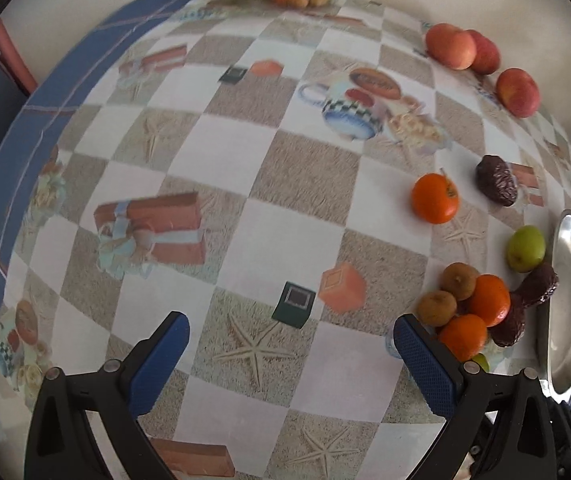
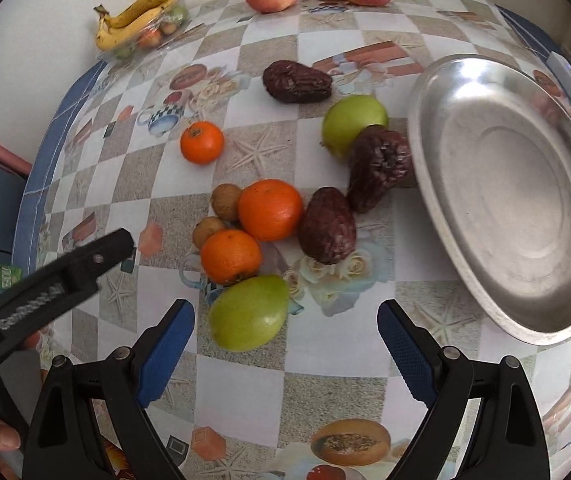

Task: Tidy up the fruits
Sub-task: 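Lower the right gripper onto the green pear and close on it, then close the left gripper on an orange while the right gripper lifts the green pear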

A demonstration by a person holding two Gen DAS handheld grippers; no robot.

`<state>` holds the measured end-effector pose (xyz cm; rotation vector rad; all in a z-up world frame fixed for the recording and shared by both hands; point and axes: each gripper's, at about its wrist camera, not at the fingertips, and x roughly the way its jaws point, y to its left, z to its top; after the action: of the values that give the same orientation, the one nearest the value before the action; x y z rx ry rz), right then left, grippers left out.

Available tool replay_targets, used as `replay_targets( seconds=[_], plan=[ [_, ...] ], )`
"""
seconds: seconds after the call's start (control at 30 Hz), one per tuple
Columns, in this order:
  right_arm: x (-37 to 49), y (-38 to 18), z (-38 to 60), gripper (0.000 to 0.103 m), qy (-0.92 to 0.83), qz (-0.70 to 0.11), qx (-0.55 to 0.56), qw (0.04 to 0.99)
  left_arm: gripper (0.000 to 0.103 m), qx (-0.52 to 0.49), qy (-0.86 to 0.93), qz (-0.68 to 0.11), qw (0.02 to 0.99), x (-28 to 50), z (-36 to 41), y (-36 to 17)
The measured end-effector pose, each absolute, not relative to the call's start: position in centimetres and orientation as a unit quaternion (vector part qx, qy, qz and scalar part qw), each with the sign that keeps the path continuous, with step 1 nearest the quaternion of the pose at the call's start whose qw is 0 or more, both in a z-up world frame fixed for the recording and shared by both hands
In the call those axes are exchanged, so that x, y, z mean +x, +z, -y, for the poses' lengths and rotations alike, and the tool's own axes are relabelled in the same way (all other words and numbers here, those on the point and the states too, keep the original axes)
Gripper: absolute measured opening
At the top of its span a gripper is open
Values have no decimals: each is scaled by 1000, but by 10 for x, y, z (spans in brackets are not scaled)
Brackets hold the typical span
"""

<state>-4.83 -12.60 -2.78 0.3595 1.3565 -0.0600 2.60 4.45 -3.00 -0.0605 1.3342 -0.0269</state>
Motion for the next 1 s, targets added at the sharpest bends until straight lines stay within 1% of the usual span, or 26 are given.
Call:
replay_targets(
  seconds=[0.27,0.3,0.37,0.4,0.43,0.47,0.53,0.67,0.8,1.0],
  plan=[
    [-39,-46,99,93,-32,-658,103,746,103,-39,4,-628,777,27,-59,-39],
    [-38,-45,98,91,-31,-657,100,746,103,-40,4,-631,774,26,-61,-41],
    [-37,-42,98,82,-31,-651,100,752,103,-37,0,-632,774,26,-62,-43],
    [-37,-41,98,73,-30,-649,103,753,103,-34,-1,-630,776,27,-64,-43],
    [-36,-41,99,69,-29,-648,107,754,103,-31,-2,-627,778,29,-65,-42],
    [-36,-41,100,69,-26,-648,113,753,103,-26,-3,-625,780,28,-63,-43],
    [-33,-43,100,61,-19,-650,119,750,103,-23,-10,-627,779,30,-54,-42],
    [-34,-42,97,50,-2,-650,121,750,103,-30,-33,-621,782,29,-45,-38],
    [-32,-43,99,50,0,-650,132,748,103,-27,-54,-607,793,29,-36,-34],
    [-46,-40,119,50,-24,-649,166,742,103,-36,-99,-626,773,29,-17,-34]
  ],
)
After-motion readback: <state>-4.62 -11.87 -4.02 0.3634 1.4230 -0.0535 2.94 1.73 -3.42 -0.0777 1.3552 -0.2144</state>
